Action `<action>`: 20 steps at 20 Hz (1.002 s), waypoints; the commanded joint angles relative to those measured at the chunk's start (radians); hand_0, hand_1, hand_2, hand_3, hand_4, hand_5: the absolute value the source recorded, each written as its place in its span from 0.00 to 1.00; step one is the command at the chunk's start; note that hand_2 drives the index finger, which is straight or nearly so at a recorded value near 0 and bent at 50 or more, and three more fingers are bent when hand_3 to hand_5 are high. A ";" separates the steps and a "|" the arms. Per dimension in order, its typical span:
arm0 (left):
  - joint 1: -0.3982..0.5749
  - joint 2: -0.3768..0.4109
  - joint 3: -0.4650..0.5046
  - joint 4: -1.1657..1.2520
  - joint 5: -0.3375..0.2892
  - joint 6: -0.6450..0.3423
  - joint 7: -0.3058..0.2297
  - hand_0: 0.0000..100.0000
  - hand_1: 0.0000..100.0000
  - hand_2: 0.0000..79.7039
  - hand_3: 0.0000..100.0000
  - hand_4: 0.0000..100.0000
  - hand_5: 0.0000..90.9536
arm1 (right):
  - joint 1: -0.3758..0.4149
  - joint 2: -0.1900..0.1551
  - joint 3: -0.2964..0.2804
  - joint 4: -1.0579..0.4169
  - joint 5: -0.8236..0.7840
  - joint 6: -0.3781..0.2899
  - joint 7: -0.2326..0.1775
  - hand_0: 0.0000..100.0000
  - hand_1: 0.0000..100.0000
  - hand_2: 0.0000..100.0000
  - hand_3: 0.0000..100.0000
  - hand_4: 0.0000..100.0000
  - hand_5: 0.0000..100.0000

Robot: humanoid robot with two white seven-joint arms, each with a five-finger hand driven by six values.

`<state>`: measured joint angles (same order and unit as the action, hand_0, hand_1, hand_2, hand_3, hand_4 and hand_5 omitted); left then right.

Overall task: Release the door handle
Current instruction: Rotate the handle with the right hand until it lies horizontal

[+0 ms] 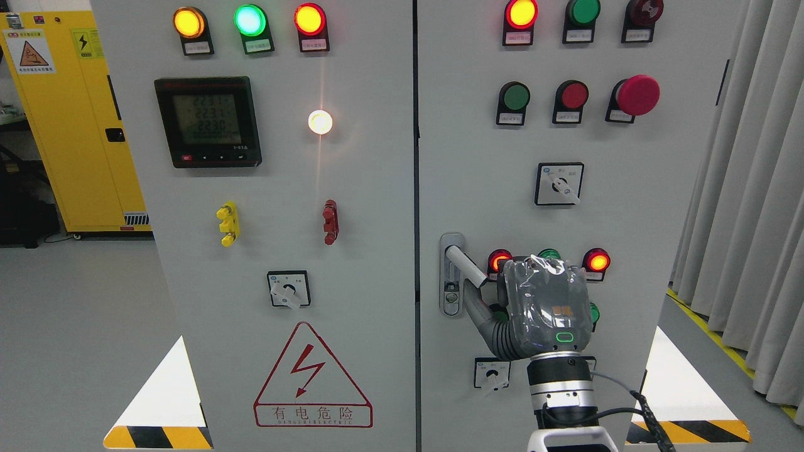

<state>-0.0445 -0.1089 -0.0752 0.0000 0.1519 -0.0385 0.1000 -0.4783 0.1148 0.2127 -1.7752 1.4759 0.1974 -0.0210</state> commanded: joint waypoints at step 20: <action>0.000 0.000 0.000 -0.012 0.000 0.000 0.000 0.12 0.56 0.00 0.00 0.00 0.00 | -0.008 -0.014 -0.018 -0.012 -0.002 -0.001 0.004 0.56 0.42 0.91 1.00 1.00 1.00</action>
<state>-0.0445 -0.1089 -0.0752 0.0000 0.1519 -0.0386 0.1000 -0.4853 0.1037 0.1993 -1.7813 1.4752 0.1976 -0.0163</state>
